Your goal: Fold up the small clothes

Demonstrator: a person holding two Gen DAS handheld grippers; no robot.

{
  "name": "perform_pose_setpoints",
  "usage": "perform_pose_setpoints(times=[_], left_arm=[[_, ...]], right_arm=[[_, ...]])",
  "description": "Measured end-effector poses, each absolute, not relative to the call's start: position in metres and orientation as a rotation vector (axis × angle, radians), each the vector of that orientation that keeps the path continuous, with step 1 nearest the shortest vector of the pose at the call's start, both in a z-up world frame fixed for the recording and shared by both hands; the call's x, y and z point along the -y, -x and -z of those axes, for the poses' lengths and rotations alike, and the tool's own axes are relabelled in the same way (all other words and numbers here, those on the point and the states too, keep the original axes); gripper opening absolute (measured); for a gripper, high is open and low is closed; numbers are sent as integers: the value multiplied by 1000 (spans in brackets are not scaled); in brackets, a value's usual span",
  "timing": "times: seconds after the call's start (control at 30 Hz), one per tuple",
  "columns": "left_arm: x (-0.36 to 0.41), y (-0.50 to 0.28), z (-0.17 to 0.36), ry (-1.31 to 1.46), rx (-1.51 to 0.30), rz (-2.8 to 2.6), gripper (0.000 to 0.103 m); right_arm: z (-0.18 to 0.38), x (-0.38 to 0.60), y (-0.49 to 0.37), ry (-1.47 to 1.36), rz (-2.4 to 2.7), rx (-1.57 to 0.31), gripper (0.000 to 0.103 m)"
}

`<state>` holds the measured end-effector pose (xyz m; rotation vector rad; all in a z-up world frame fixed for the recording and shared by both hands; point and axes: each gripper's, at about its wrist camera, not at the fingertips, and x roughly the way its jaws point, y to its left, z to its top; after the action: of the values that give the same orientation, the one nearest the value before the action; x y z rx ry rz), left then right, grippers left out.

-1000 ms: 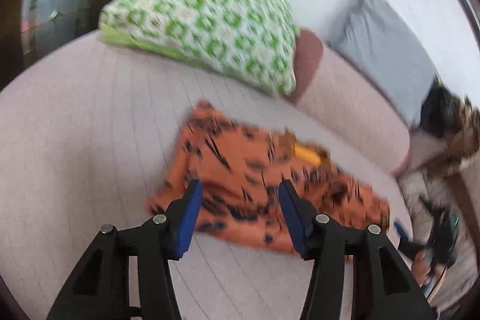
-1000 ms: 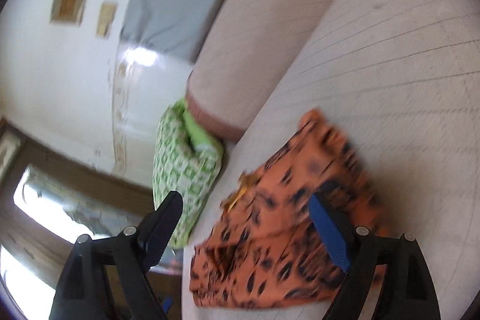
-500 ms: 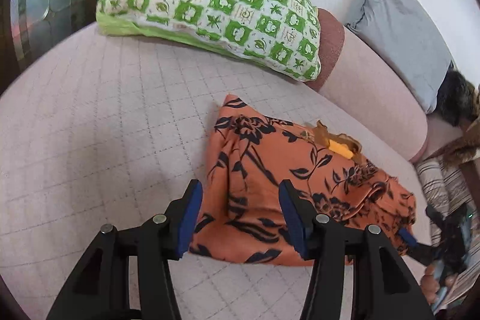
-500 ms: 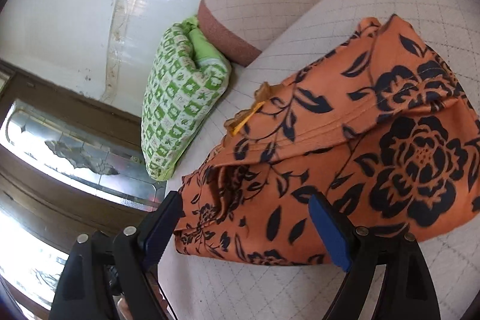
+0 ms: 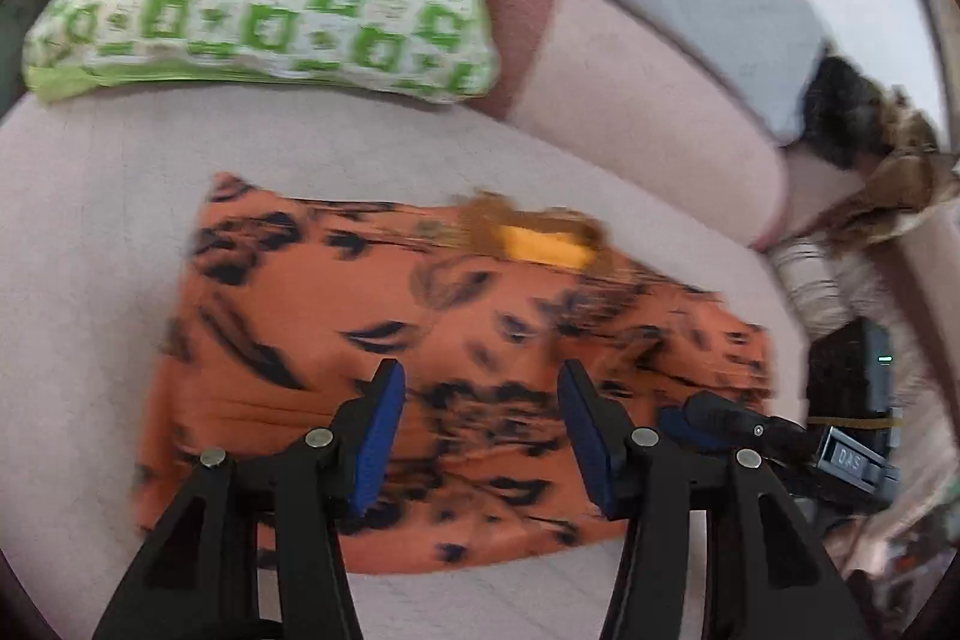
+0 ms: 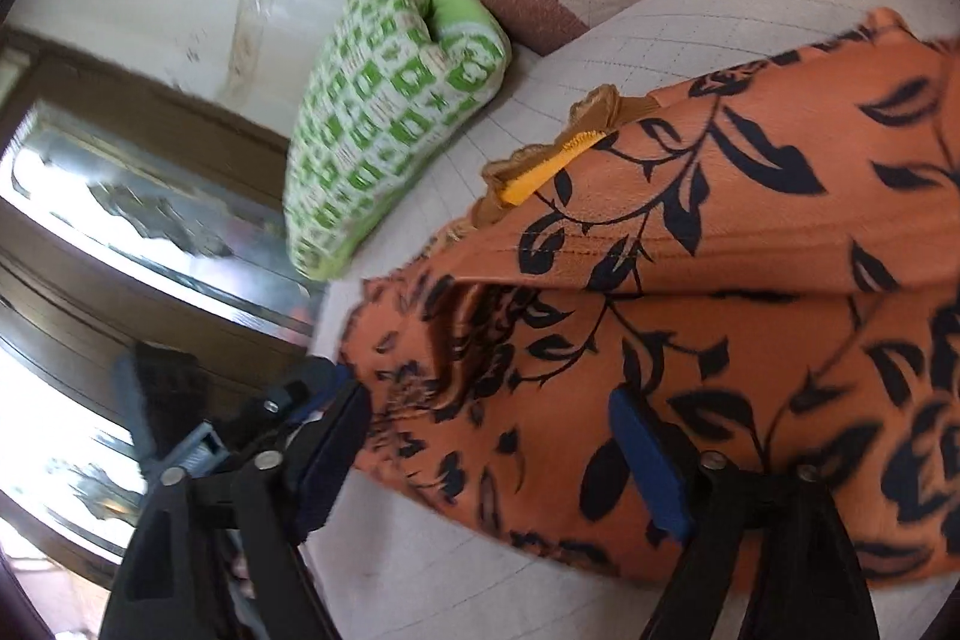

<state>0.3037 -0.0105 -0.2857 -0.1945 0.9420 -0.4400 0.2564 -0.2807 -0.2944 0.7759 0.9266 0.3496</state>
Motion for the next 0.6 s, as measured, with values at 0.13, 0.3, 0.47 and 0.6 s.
perform_pose_setpoints(times=[0.13, 0.3, 0.47, 0.6], left_arm=[[-16, -312, 294, 220, -976, 351, 54], [-22, -313, 300, 199, -995, 325, 54], [-26, -312, 295, 217, -960, 355, 54], [-28, -316, 297, 226, -960, 357, 54]], right_arm=[[299, 256, -282, -617, -326, -971, 48], [295, 228, -342, -392, -228, -993, 38], [272, 262, -412, -577, -96, -869, 39], [267, 280, -414, -631, -57, -871, 39]])
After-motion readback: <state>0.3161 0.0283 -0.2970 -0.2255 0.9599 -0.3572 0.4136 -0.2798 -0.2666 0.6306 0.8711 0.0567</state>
